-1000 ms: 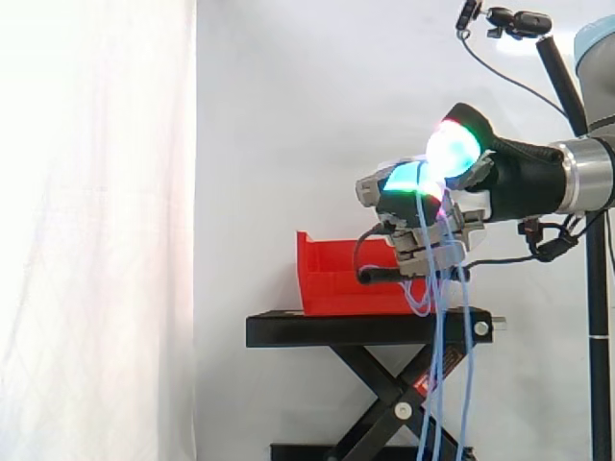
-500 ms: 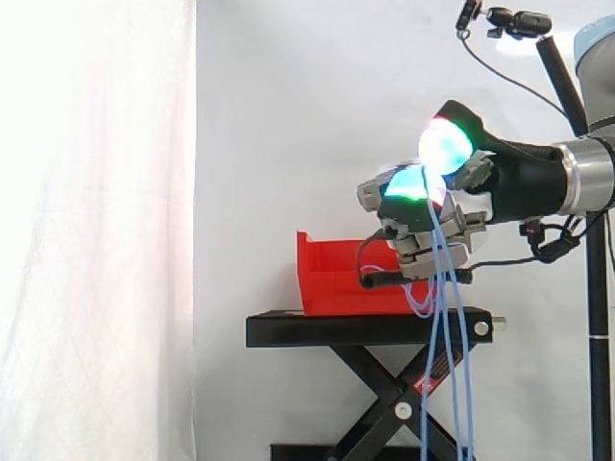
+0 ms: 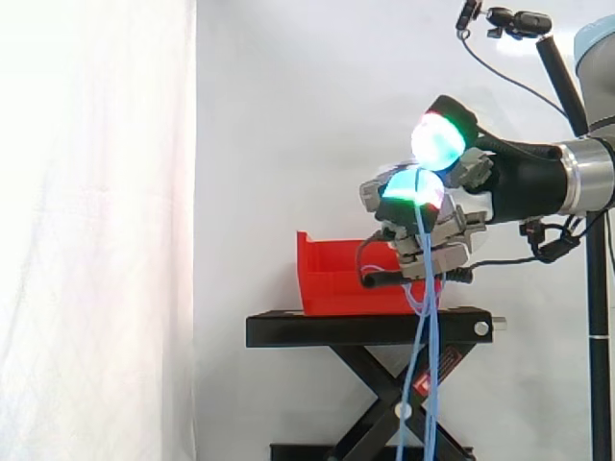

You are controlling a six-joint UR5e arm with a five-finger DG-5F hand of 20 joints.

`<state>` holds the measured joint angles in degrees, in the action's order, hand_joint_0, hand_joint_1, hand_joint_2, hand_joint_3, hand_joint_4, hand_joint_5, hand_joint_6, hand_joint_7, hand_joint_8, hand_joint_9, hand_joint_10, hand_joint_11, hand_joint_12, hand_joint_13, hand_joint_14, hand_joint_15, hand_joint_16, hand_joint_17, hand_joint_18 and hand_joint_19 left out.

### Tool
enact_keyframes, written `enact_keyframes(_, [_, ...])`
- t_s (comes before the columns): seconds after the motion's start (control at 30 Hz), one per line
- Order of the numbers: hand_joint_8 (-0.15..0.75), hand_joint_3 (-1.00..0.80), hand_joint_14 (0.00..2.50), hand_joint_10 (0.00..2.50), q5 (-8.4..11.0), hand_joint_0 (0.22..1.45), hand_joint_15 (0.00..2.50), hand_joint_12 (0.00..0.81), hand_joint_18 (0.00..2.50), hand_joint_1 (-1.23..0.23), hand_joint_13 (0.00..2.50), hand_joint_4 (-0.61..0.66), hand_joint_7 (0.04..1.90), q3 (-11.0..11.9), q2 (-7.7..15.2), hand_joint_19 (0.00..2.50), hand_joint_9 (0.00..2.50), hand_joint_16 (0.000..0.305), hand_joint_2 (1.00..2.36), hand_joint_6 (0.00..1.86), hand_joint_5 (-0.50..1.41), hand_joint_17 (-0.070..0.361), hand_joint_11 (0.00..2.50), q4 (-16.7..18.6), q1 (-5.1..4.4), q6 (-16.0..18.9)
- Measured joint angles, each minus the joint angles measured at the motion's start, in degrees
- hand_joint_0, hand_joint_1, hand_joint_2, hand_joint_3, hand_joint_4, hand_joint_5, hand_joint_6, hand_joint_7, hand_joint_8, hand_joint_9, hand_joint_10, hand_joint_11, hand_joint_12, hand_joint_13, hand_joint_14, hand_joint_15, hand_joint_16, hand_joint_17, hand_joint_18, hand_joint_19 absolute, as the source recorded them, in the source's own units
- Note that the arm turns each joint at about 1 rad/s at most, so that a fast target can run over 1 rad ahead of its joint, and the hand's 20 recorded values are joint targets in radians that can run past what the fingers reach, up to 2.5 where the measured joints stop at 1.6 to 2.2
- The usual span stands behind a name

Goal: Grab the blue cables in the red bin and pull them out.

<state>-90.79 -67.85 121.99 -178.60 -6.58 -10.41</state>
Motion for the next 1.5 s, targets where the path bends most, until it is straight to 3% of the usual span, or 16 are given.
enact_keyframes(0.87, [0.238, -1.0, 1.44, 0.29, 0.0, 0.75, 1.25, 0.336, 1.23, -0.97, 1.21, 0.19, 0.57, 0.0, 0.0, 1.57, 1.2, 0.047, 1.0, 0.74, 0.73, 0.106, 1.67, 0.0, -0.09, 0.0])
enact_keyframes(1.07, [0.248, -1.0, 1.44, 0.3, 0.0, 0.74, 1.25, 0.328, 1.23, -0.94, 1.22, 0.18, 0.56, 0.0, 0.01, 1.58, 1.2, 0.048, 1.0, 0.78, 0.74, 0.108, 1.65, 0.0, -0.1, 0.0])
enact_keyframes(1.5, [0.262, -1.0, 1.51, 0.32, 0.0, 0.69, 1.2, 0.351, 1.27, -0.84, 1.22, 0.2, 0.6, 0.0, 0.0, 1.57, 1.21, 0.052, 1.0, 0.63, 0.79, 0.117, 1.63, 0.0, -0.1, 0.0])
